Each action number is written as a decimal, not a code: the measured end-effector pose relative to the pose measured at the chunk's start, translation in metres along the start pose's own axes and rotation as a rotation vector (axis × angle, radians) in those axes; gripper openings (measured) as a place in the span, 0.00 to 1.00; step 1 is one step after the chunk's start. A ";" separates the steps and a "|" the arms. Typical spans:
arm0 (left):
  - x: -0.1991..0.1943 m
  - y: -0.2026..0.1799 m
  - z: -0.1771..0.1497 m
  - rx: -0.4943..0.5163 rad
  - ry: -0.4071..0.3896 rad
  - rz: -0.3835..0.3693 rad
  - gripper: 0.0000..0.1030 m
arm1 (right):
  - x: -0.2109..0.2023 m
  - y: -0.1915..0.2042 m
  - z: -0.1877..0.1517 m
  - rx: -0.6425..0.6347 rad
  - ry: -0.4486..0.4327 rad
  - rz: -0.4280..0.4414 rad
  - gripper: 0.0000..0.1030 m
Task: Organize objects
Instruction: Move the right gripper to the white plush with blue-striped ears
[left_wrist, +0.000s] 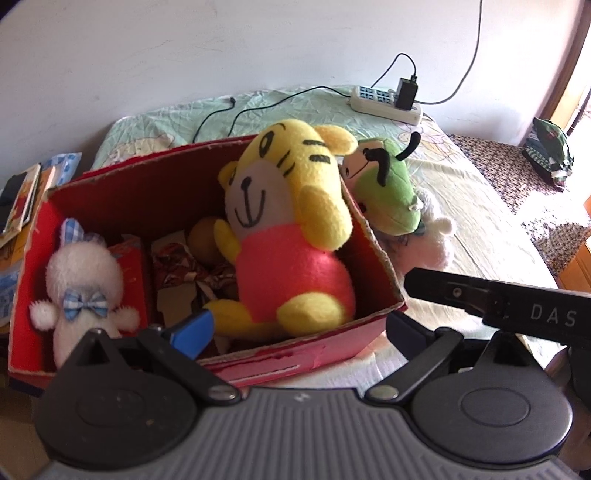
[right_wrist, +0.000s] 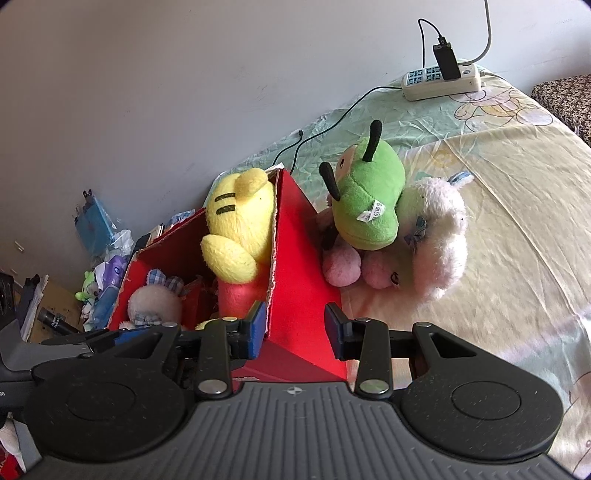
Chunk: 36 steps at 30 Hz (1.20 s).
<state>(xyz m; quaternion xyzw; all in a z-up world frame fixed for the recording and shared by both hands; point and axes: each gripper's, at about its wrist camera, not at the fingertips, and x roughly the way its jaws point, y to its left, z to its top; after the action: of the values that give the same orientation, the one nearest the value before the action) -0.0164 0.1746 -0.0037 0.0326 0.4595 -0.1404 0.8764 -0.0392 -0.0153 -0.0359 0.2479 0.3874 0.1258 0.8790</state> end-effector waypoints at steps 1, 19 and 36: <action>0.000 -0.003 0.000 -0.008 0.000 0.012 0.95 | 0.000 -0.003 0.001 -0.004 0.011 0.003 0.37; -0.022 -0.065 -0.009 -0.097 -0.116 0.073 0.96 | -0.008 -0.088 0.030 -0.035 0.122 0.058 0.37; 0.035 -0.156 -0.012 0.014 -0.062 -0.059 0.96 | -0.012 -0.153 0.049 0.020 0.157 0.088 0.38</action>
<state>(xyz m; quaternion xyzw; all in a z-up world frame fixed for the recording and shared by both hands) -0.0503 0.0202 -0.0277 0.0207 0.4319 -0.1701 0.8855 -0.0063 -0.1665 -0.0814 0.2627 0.4452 0.1794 0.8370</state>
